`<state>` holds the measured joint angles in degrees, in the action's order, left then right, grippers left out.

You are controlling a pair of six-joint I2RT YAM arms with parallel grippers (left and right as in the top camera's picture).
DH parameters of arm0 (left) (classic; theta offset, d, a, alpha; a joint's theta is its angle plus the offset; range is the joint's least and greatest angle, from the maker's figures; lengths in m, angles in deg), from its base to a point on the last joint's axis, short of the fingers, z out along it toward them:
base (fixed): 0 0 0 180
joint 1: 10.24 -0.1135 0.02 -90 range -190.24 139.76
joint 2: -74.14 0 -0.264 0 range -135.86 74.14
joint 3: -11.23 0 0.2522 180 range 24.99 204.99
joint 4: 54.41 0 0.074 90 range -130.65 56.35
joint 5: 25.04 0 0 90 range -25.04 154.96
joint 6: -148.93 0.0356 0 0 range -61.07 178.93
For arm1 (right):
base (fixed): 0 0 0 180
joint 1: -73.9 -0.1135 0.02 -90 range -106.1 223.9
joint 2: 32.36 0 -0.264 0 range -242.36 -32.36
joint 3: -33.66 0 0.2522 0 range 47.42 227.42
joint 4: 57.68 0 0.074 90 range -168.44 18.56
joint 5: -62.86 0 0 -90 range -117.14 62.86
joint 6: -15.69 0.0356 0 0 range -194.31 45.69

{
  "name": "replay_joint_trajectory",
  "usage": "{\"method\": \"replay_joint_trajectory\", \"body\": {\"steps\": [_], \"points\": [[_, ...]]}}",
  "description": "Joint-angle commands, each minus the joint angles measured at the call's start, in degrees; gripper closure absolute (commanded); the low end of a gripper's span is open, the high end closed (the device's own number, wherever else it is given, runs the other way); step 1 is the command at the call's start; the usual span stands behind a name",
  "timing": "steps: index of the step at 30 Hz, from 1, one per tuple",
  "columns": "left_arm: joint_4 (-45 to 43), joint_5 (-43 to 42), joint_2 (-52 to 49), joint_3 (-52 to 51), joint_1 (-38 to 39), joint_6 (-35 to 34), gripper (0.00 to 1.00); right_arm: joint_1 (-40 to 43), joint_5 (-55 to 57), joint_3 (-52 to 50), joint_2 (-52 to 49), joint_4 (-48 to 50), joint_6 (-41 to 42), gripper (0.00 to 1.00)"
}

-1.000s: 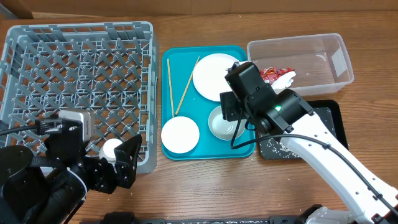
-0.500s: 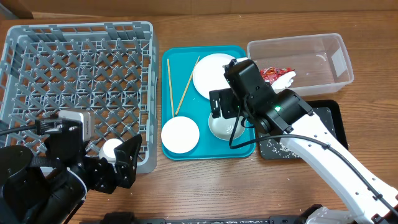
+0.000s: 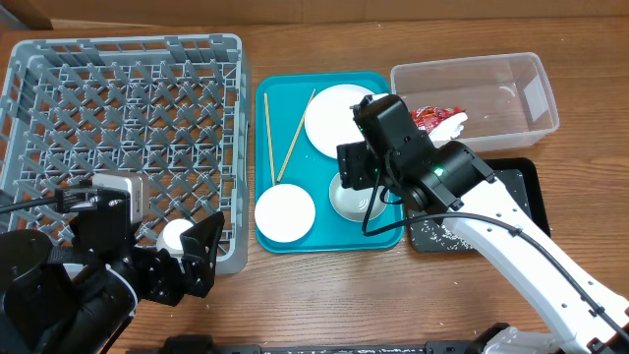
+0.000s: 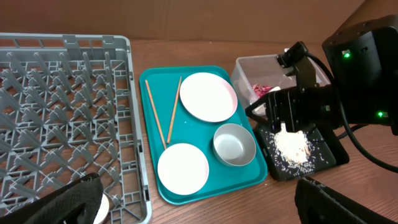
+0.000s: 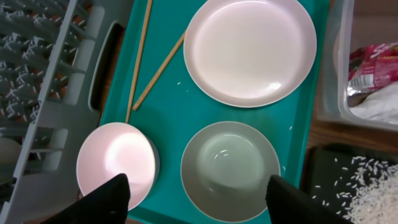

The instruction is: Sort waste into correct bins and load items into the dishwasher

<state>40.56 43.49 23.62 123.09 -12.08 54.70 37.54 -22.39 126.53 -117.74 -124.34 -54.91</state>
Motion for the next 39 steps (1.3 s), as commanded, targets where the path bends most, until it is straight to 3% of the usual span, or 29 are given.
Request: {"method": "replay_joint_trajectory", "body": {"steps": [1, 15, 19, 30, 35, 39], "points": [[0.04, -0.81, -0.09, 0.52, 0.37, 0.83, 0.00, 0.07, -0.04, 1.11, 1.05, 0.13, 0.17, 0.29], [0.02, -0.81, -0.09, 0.52, 0.37, 0.83, 0.00, 0.07, -1.07, 1.11, 1.05, 1.11, 0.17, 0.32], [0.04, -0.61, -0.09, 0.52, 0.37, 0.83, 0.00, 0.07, -1.07, 1.11, 1.05, 2.01, 0.17, 0.00], [0.04, -0.61, -0.09, 0.52, 0.37, 0.85, 0.00, 0.07, -0.90, 1.11, 1.05, 1.57, 0.07, 0.00], [0.04, -0.61, -0.09, 0.52, 0.37, 0.85, 0.00, 1.68, 3.04, 1.11, 1.22, -4.09, -0.02, 0.00], [0.04, -0.61, -0.09, 0.52, 0.37, 0.85, 0.00, 5.25, 8.13, 1.11, 2.99, 3.10, -0.37, 0.00]]}}
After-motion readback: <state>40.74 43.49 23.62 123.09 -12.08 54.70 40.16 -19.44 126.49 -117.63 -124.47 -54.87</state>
